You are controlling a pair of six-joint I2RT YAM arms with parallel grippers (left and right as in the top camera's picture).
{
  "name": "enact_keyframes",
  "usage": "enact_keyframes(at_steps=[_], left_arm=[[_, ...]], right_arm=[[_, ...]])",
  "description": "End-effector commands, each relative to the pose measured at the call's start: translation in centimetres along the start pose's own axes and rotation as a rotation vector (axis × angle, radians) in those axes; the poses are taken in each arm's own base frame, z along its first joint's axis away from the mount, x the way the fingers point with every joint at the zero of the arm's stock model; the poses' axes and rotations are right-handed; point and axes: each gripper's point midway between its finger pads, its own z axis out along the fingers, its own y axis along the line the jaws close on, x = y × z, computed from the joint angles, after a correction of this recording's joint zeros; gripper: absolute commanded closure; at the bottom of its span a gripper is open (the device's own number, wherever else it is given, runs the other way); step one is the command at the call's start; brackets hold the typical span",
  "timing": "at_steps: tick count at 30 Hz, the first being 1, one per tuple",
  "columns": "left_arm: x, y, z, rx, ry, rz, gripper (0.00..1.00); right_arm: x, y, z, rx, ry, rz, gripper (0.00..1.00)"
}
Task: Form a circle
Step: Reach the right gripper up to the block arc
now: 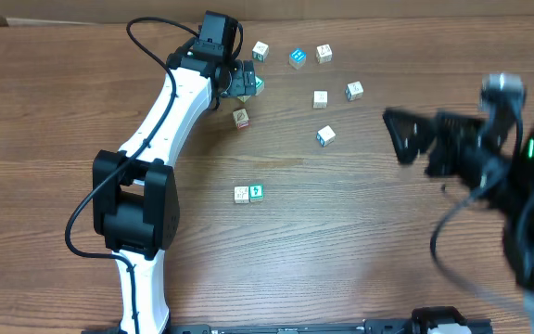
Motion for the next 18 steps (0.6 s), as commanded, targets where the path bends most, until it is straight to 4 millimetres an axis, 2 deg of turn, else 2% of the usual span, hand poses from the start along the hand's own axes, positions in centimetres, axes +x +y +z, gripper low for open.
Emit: enact_keyframes(at_steps=[1, 4, 7, 11, 15, 17, 18], left_arm=[[-0.1, -0.1, 0.2, -0.008, -0.006, 0.005, 0.00], [-0.1, -0.1, 0.2, -0.008, -0.006, 0.005, 0.00], [-0.1, -0.1, 0.2, -0.008, -0.006, 0.005, 0.00], [-0.1, -0.1, 0.2, -0.008, -0.006, 0.005, 0.00], [-0.1, -0.1, 0.2, -0.008, -0.006, 0.005, 0.00], [-0.1, -0.1, 0.2, -0.008, -0.006, 0.005, 0.00], [-0.1, -0.1, 0.2, -0.008, -0.006, 0.005, 0.00]], right_arm=[[-2.8, 0.6, 2.4, 0.000, 0.093, -0.018, 0.00], [-3.1, 0.2, 5.5, 0.023, 0.225, -0.011, 0.00], [-2.4, -0.5, 9.2, 0.032, 0.334, -0.017, 0.00], [-1.1, -2.9, 14.6, 0.048, 0.407, 0.031, 0.00], [0.5, -5.0, 18.1, 0.074, 0.464, 0.081, 0.02], [1.1, -6.0, 19.7, 0.093, 0.476, 0.109, 0.30], [1.4, -6.8, 20.4, 0.118, 0.482, 0.124, 0.39]])
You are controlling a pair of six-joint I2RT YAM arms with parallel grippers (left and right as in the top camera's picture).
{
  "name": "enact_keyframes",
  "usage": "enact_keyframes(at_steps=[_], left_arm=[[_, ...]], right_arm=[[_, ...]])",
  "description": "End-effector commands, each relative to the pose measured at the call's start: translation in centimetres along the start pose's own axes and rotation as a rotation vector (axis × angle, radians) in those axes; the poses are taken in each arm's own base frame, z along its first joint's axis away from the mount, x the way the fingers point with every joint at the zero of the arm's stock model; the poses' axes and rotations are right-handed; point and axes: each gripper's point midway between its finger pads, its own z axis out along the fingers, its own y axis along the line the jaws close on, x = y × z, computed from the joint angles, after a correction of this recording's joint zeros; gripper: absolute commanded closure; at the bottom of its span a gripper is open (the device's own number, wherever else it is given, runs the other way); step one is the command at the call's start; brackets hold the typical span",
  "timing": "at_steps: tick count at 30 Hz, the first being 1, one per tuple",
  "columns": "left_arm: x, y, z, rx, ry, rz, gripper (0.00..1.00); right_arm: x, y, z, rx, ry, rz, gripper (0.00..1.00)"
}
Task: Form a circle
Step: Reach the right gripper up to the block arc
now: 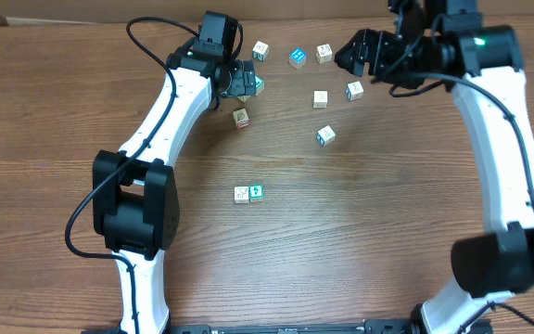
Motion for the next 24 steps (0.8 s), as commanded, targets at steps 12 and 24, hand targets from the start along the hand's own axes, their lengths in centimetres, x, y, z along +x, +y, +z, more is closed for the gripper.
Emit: enact_keyframes(at_steps=[12, 24], left_arm=[[-0.2, -0.3, 0.2, -0.001, -0.010, 0.003, 0.00], [-2.6, 8.1, -0.3, -0.141, -0.043, -0.140, 0.00]], right_arm=[[1.7, -4.7, 8.3, 0.187, 0.131, 0.065, 0.40], [1.6, 0.0, 12.6, 0.202, 0.042, 0.014, 0.31]])
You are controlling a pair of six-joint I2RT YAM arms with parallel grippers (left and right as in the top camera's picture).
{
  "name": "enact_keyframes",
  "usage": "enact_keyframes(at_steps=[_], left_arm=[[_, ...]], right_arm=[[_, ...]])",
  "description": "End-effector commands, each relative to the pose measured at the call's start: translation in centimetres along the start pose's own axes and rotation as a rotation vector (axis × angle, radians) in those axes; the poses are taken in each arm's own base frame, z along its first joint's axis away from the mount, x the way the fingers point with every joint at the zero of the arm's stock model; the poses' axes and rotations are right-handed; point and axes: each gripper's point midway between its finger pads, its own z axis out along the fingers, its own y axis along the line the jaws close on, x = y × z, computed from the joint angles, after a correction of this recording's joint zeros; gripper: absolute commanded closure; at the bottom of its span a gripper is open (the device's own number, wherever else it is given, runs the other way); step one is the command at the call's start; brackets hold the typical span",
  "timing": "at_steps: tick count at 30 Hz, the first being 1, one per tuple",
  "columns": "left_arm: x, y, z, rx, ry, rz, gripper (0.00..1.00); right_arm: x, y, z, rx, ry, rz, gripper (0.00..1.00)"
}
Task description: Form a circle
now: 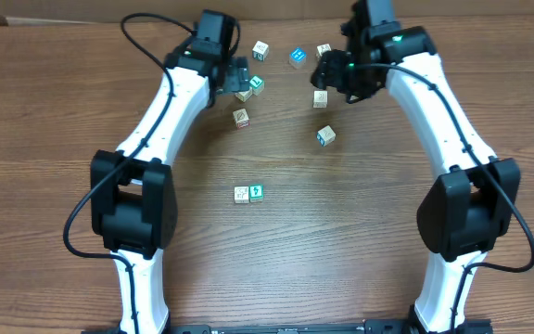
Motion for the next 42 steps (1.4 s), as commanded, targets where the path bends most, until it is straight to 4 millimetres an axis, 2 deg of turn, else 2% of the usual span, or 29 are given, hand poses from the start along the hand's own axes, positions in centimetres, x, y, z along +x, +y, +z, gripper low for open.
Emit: enact_keyframes(at_steps=[1, 5, 9, 13, 17, 25, 29, 35, 39, 42], left_arm=[[-1.3, 5.7, 0.2, -0.032, 0.022, -0.126, 0.00], [-1.0, 8.2, 0.6, 0.051, 0.087, -0.206, 0.00], [-1.0, 11.3, 0.7, 0.037, 0.107, -0.264, 0.00], [-0.9, 12.3, 0.7, 0.022, 0.113, -0.279, 0.00], [-0.9, 12.4, 0.7, 0.022, 0.113, -0.280, 0.00], [-0.9, 12.4, 0.7, 0.021, 0.114, -0.280, 0.00], [-0.9, 12.4, 0.7, 0.022, 0.113, -0.280, 0.00], [-0.9, 12.4, 0.7, 0.022, 0.113, -0.280, 0.00], [-0.9, 12.4, 0.7, 0.022, 0.113, -0.280, 0.00], [-0.9, 12.4, 0.7, 0.022, 0.113, -0.280, 0.00]], right_arm=[[-0.3, 2.5, 0.7, 0.015, -0.062, -0.016, 0.28], [-1.6, 5.8, 1.0, 0.029, -0.184, -0.068, 0.23], [-2.6, 8.8, 1.5, -0.012, -0.271, -0.111, 0.22], [-3.9, 9.9, 1.4, -0.048, -0.322, -0.099, 0.19], [-4.2, 9.9, 3.1, -0.051, -0.328, -0.097, 0.18], [-4.0, 8.5, 10.6, -0.036, -0.316, -0.095, 0.18], [-3.8, 8.4, 13.3, -0.045, -0.323, -0.095, 0.18], [-2.9, 9.0, 15.6, -0.056, -0.320, -0.111, 0.19], [-2.2, 8.2, 17.1, -0.014, -0.316, -0.091, 0.28], [-2.1, 7.8, 17.5, 0.013, -0.322, -0.089, 0.28]])
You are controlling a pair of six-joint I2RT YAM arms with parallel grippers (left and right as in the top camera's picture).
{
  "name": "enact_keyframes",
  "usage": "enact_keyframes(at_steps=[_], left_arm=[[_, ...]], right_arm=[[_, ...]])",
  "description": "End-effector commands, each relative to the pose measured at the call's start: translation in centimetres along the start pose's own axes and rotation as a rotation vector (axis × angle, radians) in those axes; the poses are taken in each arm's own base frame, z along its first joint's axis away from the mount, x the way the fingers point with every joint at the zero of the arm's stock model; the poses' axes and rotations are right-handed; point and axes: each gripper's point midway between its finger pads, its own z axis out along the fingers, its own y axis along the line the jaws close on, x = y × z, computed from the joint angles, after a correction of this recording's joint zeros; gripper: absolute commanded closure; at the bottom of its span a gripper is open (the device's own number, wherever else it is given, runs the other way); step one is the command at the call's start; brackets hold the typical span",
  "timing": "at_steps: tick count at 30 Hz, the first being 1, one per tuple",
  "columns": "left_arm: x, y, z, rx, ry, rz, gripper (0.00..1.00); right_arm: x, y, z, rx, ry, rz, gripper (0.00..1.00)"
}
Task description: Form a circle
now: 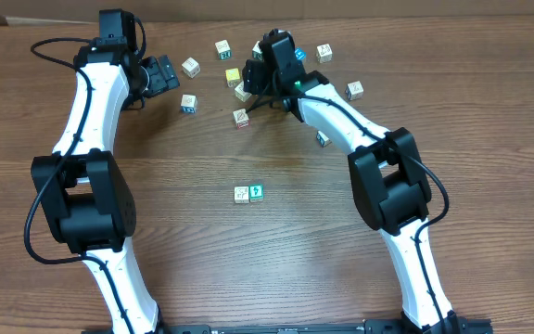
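Note:
Small wooden letter blocks lie scattered over the far half of the table: one [190,66], another [222,48], a teal-faced one [188,102], a yellow one [233,76], a tan one [242,91], one with red [240,117], and others to the right [324,53], [354,90], [323,137]. Two blocks sit side by side mid-table [248,193]. My left gripper [160,74] is at the far left, open and empty, just left of the nearest blocks. My right gripper [254,89] reaches over the yellow and tan blocks; its jaws are hard to make out.
The wooden table [267,260] carries both arms' bases at its near edge. My right arm [341,107] lies across the far-right blocks and hides some of them. A cardboard edge shows at the far left corner.
My left gripper has moved from the block cluster at far centre out to the far left, uncovering several blocks. My right gripper has moved left from the right-hand blocks to the central cluster.
At first my left gripper sat at a teal block at far centre while my right arm was blurred at the right edge. Then the right gripper was over the far-right blocks. Now the left has withdrawn leftwards and the right is over the central blocks.

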Motion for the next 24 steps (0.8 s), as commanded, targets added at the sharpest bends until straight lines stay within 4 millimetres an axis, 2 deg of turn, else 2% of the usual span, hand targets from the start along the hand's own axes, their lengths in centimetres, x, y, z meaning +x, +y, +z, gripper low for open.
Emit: enact_keyframes(at_steps=[1, 5, 15, 21, 24], left_arm=[[-0.3, -0.7, -0.6, 0.020, -0.012, -0.014, 0.00], [-0.4, -0.7, -0.6, 0.020, -0.012, -0.014, 0.00], [-0.4, -0.7, -0.6, 0.020, -0.012, -0.014, 0.00], [-0.4, -0.7, -0.6, 0.020, -0.012, -0.014, 0.00], [-0.4, -0.7, -0.6, 0.020, -0.012, -0.014, 0.00]], right_arm=[[0.5, -0.8, 1.1, 0.055, -0.014, 0.006, 0.28], [1.0, -1.1, 1.1, 0.066, 0.008, 0.005, 0.34], [2.4, -1.9, 0.7, 0.101, 0.070, 0.000, 0.40], [0.7, -1.8, -1.8, 0.132, 0.054, -0.005, 0.45], [0.6, -1.7, -2.7, 0.136, 0.065, -0.007, 0.47]])
